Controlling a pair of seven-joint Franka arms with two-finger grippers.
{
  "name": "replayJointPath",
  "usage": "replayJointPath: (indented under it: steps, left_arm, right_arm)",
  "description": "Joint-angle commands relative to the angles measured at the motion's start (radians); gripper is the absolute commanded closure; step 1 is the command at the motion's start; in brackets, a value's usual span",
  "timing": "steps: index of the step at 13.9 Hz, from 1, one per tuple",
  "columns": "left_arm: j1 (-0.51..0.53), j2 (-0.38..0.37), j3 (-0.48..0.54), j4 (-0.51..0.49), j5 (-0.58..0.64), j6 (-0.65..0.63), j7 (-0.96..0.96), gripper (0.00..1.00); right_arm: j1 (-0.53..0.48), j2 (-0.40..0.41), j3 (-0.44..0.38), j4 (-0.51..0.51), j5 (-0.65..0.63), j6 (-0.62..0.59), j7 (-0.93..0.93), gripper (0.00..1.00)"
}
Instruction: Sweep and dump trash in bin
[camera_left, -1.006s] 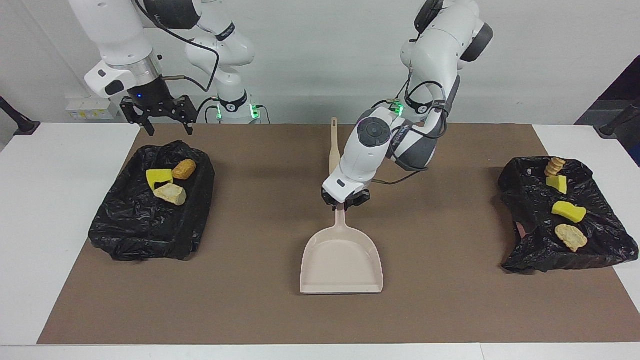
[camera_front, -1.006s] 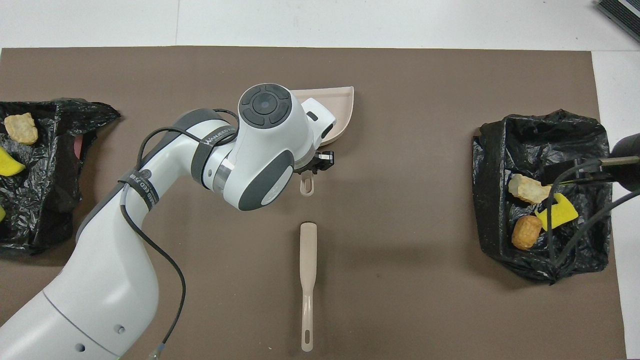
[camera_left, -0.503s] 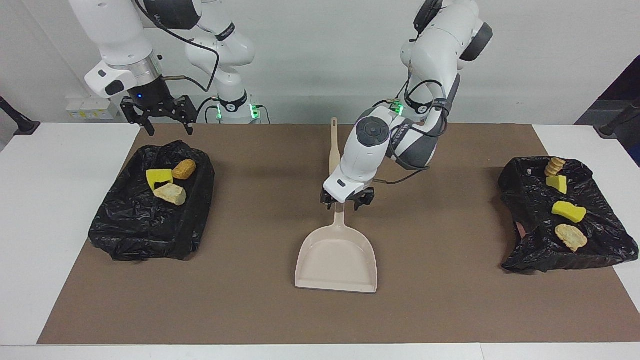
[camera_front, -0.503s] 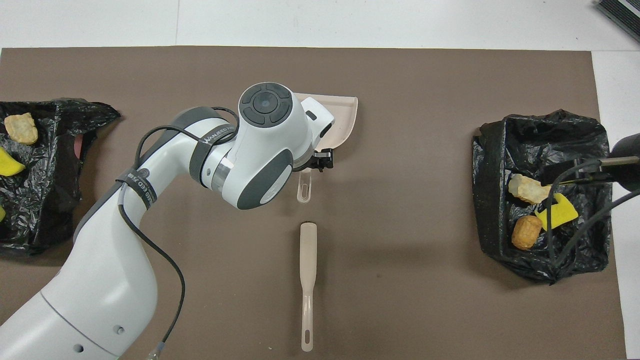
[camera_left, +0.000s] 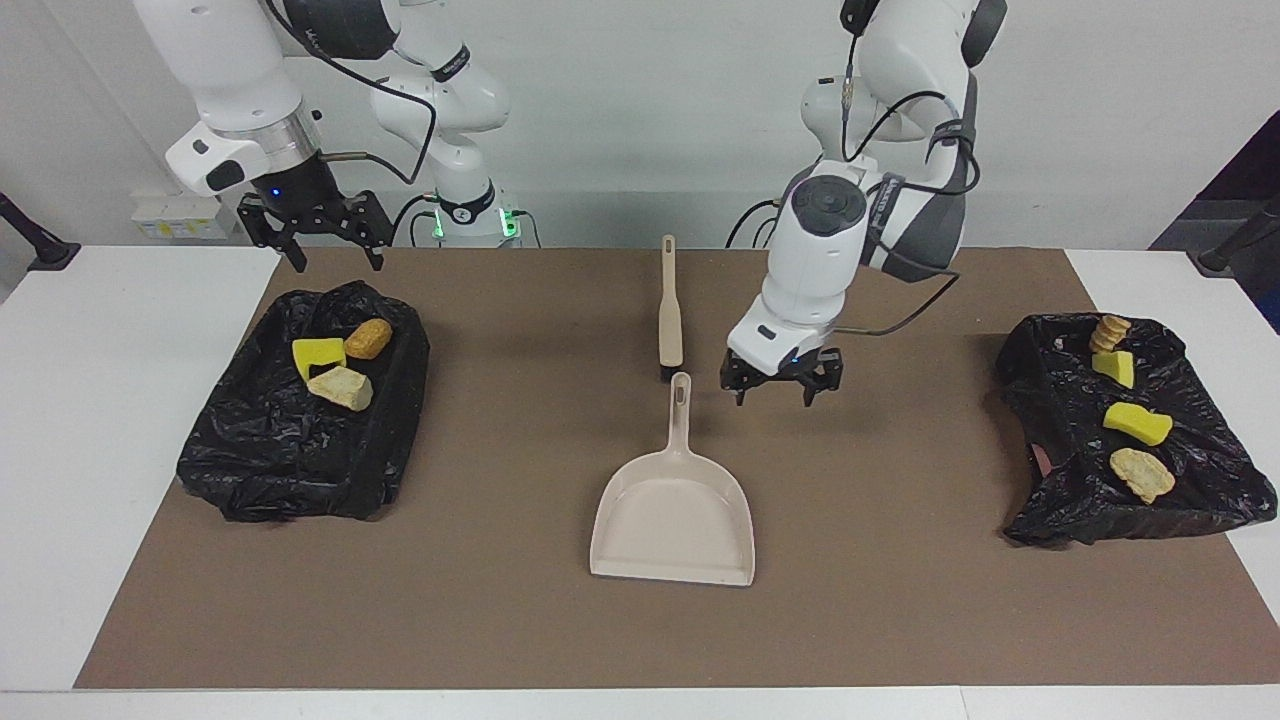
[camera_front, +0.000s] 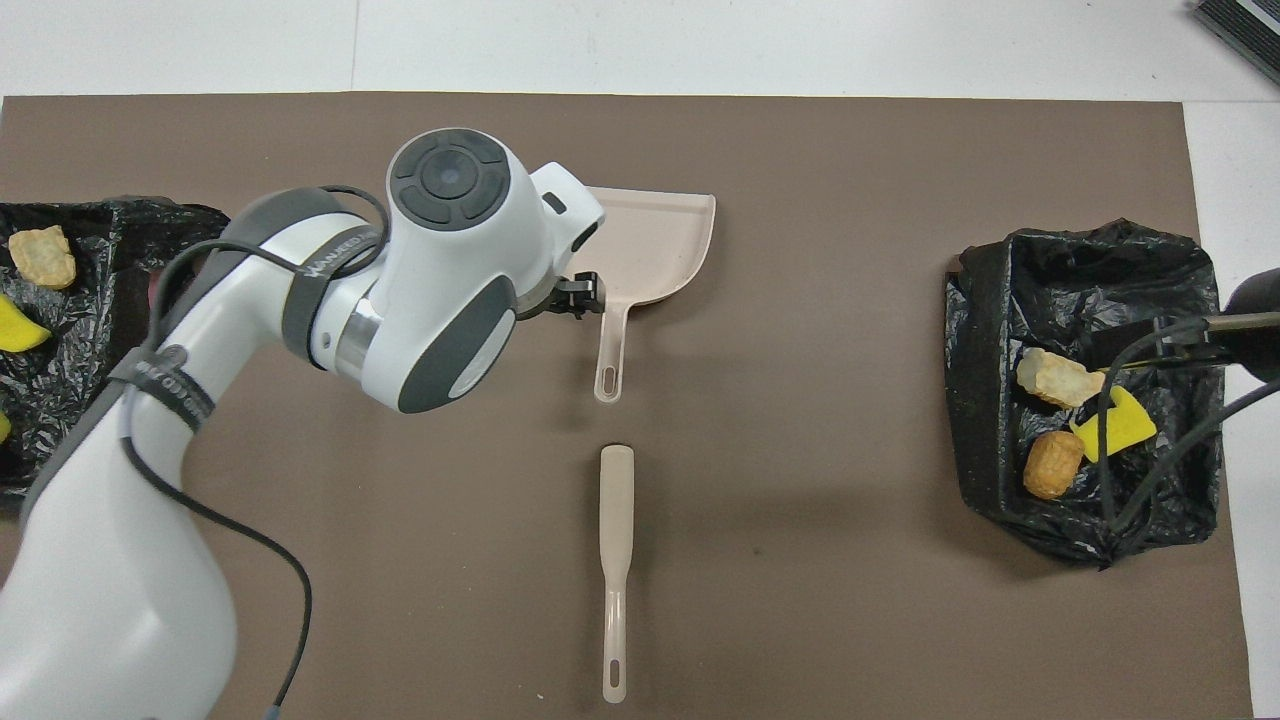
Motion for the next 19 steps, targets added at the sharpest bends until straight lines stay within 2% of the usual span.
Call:
replayJointPath:
  steps: [1,4,7,8,12,16,17,19]
  left_arm:
    - [-0.003,-0.202,0.092,-0.145,-0.011,-0.027,0.066,0.0]
    - [-0.003,-0.308,0.213,-0.14,-0.128,-0.129,0.29,0.0]
    - [0.006,-0.391,0.322,-0.087,-0.144,-0.304,0.487,0.0]
    - [0.007,-0.396,0.348,-0.048,-0.135,-0.358,0.512,0.0]
    - [0.047,-0.352,0.373,0.117,-0.13,-0.502,0.559,0.0]
    - [0.058,-0.257,0.373,0.281,-0.17,-0.619,0.561,0.0]
    - [0.058,-0.234,0.372,0.311,-0.17,-0.633,0.561,0.0]
    - [0.058,-0.241,0.369,0.308,-0.17,-0.631,0.561,0.0]
  right_arm:
    - [0.004,0.0,-0.013,-0.001,0.026,-0.001,-0.016,0.0]
    - [0.004,0.0,-0.013,-0.003,0.026,-0.001,-0.016,0.0]
    - [0.001,0.0,-0.015,-0.001,0.026,-0.001,-0.021,0.0]
    - [-0.004,0.0,-0.015,-0.001,0.026,-0.001,-0.025,0.0]
    - [-0.007,-0.002,-0.016,0.022,0.023,-0.018,-0.027,0.0]
    - [-0.008,-0.014,-0.01,0.014,0.023,-0.02,-0.018,0.0]
    - [-0.008,-0.014,-0.009,0.016,0.023,-0.021,-0.018,0.0]
    - [-0.01,-0.014,-0.01,0.016,0.023,-0.023,-0.024,0.0]
